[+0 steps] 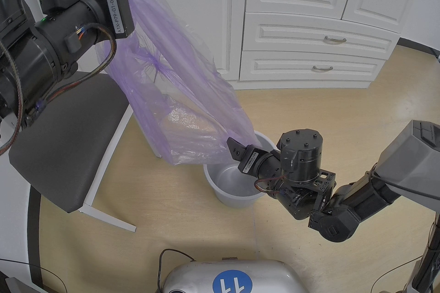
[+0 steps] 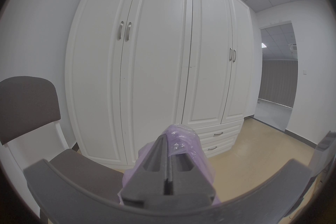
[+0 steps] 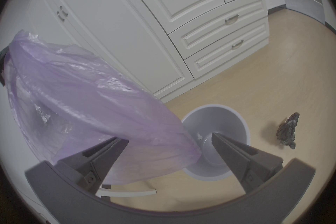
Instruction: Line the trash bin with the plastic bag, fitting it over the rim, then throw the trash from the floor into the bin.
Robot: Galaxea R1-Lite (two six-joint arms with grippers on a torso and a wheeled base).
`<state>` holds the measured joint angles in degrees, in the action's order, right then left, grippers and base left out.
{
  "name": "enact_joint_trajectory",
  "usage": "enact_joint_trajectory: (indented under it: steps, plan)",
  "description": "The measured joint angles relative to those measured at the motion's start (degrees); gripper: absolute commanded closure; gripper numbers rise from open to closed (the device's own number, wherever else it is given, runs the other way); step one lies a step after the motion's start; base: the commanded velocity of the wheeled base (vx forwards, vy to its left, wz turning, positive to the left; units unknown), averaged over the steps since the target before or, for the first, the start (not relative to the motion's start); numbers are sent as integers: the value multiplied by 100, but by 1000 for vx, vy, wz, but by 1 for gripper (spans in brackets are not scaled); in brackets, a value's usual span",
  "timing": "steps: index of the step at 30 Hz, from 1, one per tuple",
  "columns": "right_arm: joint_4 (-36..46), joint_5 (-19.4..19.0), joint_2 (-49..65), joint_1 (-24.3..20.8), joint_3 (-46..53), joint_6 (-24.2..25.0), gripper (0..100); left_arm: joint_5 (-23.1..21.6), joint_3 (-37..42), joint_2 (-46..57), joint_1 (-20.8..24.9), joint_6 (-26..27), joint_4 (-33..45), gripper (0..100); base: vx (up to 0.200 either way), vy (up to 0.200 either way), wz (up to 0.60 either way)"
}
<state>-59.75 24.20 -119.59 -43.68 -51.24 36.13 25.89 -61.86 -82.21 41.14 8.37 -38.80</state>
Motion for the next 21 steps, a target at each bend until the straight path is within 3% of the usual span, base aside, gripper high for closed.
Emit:
enact_joint_trajectory:
  steps: [6, 7, 21]
  plan:
    - [0, -258, -78, 107, -79, 355, 0, 0, 15, 5, 0, -37, -37, 100, 0, 0, 0]
    - [-2, -327, -80, 126, -83, 443, 100, 0, 15, 5, 0, -39, -37, 100, 0, 0, 0]
    - [-4, -663, -30, 204, -121, 1037, 100, 0, 119, -4, 26, -375, -39, 100, 0, 0, 0]
